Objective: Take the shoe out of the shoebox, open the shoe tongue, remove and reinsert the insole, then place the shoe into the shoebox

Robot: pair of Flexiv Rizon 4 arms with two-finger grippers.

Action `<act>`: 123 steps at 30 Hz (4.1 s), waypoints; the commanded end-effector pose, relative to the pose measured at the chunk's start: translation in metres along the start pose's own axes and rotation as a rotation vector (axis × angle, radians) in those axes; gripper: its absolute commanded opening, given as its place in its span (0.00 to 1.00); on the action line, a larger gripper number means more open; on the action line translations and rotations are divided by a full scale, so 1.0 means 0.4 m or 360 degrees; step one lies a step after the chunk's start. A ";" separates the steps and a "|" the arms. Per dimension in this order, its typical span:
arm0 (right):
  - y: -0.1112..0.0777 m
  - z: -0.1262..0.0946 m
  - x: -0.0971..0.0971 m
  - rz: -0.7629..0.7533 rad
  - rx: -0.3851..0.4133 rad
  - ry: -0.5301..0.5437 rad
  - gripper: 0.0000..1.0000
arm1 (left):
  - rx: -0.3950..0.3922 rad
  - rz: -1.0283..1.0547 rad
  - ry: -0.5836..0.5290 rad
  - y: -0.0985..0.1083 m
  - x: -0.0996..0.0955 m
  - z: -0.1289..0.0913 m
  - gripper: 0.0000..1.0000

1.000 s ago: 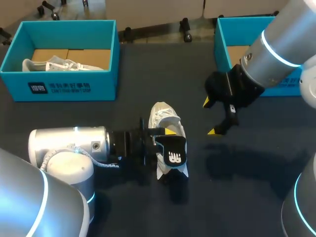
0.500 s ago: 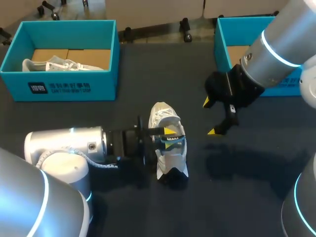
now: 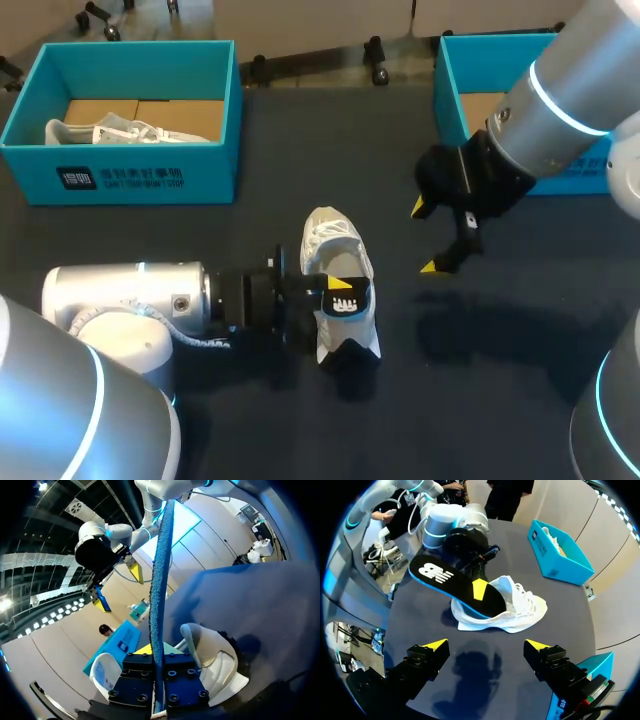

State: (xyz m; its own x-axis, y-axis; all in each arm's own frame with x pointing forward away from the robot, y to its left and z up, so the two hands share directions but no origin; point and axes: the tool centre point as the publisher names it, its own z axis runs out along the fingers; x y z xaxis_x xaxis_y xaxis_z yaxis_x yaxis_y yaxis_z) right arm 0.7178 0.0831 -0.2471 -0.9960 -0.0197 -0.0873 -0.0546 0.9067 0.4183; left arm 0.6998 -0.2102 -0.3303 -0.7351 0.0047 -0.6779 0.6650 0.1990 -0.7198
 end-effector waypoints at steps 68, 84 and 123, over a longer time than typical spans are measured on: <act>0.000 0.004 -0.001 -0.0002 -0.0001 0.0000 1.00 | -0.0007 0.0077 0.0084 -0.001 -0.005 -0.009 0.00; 0.000 0.004 -0.001 -0.0002 -0.0001 0.0000 1.00 | -0.0071 0.0215 0.0158 0.078 -0.022 0.028 0.00; 0.000 0.004 -0.001 -0.0002 -0.0001 0.0000 1.00 | 0.0016 0.0263 0.0144 0.036 0.008 0.007 0.00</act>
State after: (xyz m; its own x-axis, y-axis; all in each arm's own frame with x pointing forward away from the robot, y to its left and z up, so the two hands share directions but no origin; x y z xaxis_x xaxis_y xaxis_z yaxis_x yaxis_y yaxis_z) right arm 0.7178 0.0830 -0.2471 -0.9960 -0.0197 -0.0873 -0.0545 0.9067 0.4183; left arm 0.6980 -0.2019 -0.3373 -0.6266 0.1118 -0.7713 0.7750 0.1933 -0.6016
